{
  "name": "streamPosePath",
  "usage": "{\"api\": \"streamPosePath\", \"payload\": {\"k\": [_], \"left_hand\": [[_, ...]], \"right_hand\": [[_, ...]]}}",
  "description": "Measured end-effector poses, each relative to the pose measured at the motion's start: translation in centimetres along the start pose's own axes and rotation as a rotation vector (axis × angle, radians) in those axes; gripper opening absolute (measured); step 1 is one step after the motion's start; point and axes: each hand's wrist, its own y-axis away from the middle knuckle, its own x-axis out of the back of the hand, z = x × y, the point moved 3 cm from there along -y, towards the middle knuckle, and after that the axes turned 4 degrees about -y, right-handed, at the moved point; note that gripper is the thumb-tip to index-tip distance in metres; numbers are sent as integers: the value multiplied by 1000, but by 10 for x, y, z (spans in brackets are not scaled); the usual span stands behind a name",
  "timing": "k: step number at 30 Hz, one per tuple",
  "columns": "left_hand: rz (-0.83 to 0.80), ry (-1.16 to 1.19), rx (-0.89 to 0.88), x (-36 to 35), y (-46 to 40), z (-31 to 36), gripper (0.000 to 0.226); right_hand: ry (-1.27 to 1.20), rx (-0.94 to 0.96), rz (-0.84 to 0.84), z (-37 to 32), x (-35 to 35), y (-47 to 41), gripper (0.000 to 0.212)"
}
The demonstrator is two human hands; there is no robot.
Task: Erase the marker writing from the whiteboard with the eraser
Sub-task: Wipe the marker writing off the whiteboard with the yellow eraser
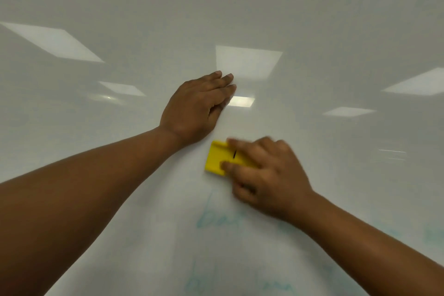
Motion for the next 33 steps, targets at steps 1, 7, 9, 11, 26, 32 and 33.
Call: {"api": "streamPosePath", "payload": {"k": [1, 7, 9, 11, 26, 32, 33], "left_hand": [[0, 3, -3, 0, 2, 0, 32], [-1, 13, -21, 0, 12, -1, 32], [-9, 17, -13, 1, 15, 0, 34], [-35, 19, -21, 2, 24, 2, 37], [-41, 25, -64, 6, 64, 5, 38], [-64, 33, -30, 7, 68, 5, 37], [-67, 32, -29, 7, 68, 5, 37]], "right_hand": [[-8, 65, -37, -6, -2, 3, 22], [41, -255, 114, 11, 11, -9, 22], [9, -141, 60, -13, 0, -1, 21], [-3, -50, -2, -23, -2, 7, 20], [-51, -384, 68, -44, -4, 24, 27], [-150, -117, -144, -107, -33, 35, 23], [-136, -143, -138, -98, -30, 32, 23]]}}
